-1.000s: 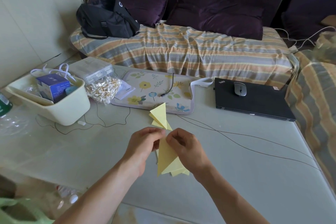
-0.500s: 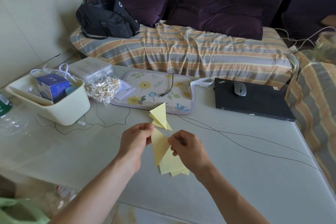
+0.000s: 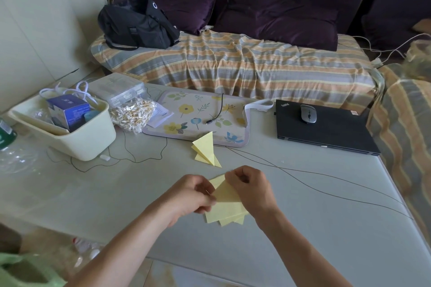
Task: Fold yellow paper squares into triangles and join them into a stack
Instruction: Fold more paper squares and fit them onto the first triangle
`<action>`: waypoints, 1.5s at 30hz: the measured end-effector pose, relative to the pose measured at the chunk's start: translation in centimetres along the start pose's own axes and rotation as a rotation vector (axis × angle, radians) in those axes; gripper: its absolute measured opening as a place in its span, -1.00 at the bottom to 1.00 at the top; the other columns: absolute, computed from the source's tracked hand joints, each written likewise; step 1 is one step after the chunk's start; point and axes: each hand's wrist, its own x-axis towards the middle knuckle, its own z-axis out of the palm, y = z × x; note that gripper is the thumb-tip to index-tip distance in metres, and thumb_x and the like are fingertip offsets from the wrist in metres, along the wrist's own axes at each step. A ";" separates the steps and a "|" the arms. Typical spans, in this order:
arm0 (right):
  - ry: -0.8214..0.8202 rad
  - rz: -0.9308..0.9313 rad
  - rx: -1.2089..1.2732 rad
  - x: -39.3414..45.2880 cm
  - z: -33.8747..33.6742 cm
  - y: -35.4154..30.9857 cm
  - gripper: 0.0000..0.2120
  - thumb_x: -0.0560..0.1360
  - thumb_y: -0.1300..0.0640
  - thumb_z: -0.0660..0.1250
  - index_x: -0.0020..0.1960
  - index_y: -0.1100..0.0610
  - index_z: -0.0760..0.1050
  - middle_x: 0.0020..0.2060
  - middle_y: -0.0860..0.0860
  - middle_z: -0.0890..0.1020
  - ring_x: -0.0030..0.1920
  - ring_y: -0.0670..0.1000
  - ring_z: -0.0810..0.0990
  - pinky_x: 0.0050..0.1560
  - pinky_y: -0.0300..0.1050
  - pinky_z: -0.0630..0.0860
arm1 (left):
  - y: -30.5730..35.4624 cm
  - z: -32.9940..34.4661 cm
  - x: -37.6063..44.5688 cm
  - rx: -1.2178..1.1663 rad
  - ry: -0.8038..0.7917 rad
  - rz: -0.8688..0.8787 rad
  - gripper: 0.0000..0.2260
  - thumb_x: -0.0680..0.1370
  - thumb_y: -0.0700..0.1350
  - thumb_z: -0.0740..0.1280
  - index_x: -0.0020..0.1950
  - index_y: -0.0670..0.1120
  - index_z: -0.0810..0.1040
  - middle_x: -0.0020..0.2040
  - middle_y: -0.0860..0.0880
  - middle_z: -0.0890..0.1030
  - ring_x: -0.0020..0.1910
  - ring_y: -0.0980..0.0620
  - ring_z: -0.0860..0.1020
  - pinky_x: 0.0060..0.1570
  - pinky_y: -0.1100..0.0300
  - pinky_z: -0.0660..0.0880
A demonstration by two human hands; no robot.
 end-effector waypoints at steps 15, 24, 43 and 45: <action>-0.122 0.112 0.491 -0.2 0.1 -0.2 -0.72 0.47 0.23 0.52 0.12 0.23 0.52 -0.17 0.14 0.74 -0.19 0.06 0.71 0.06 -0.03 0.65 | -0.1 0.5 0.7 -0.551 0.173 -0.173 -0.89 0.58 -0.42 0.34 0.04 -0.26 0.57 -0.17 -0.20 0.68 -0.27 -0.05 0.69 -0.16 0.12 0.67; -0.144 0.096 0.337 -0.5 0.3 -0.4 -0.86 0.55 0.17 0.42 -0.07 0.25 0.67 -0.34 0.04 0.67 -0.34 -0.05 0.58 -0.16 -0.16 0.53 | 0.5 0.8 -0.3 -0.446 -0.096 -0.129 -0.76 0.51 -0.33 0.46 0.17 -0.25 0.62 0.04 -0.17 0.74 0.01 -0.12 0.73 0.07 0.05 0.65; -0.142 -0.026 -0.040 -0.3 0.7 0.3 -0.90 0.51 0.17 0.35 -0.16 0.10 0.62 -0.34 0.00 0.68 -0.41 -0.18 0.55 -0.31 -0.33 0.45 | -0.2 0.2 1.1 -0.497 0.353 -0.050 -0.89 0.56 -0.28 0.41 0.08 -0.19 0.62 0.03 -0.14 0.71 -0.03 -0.07 0.66 -0.09 0.13 0.63; -0.090 -0.077 -0.109 -0.2 0.6 0.6 -0.91 0.51 0.18 0.37 -0.15 0.09 0.62 -0.34 0.03 0.67 -0.44 -0.16 0.53 -0.42 -0.40 0.37 | -0.4 0.5 1.1 -0.363 0.416 -0.051 -0.77 0.49 -0.28 0.44 0.12 -0.13 0.56 0.07 -0.11 0.69 -0.03 -0.03 0.64 -0.18 0.19 0.53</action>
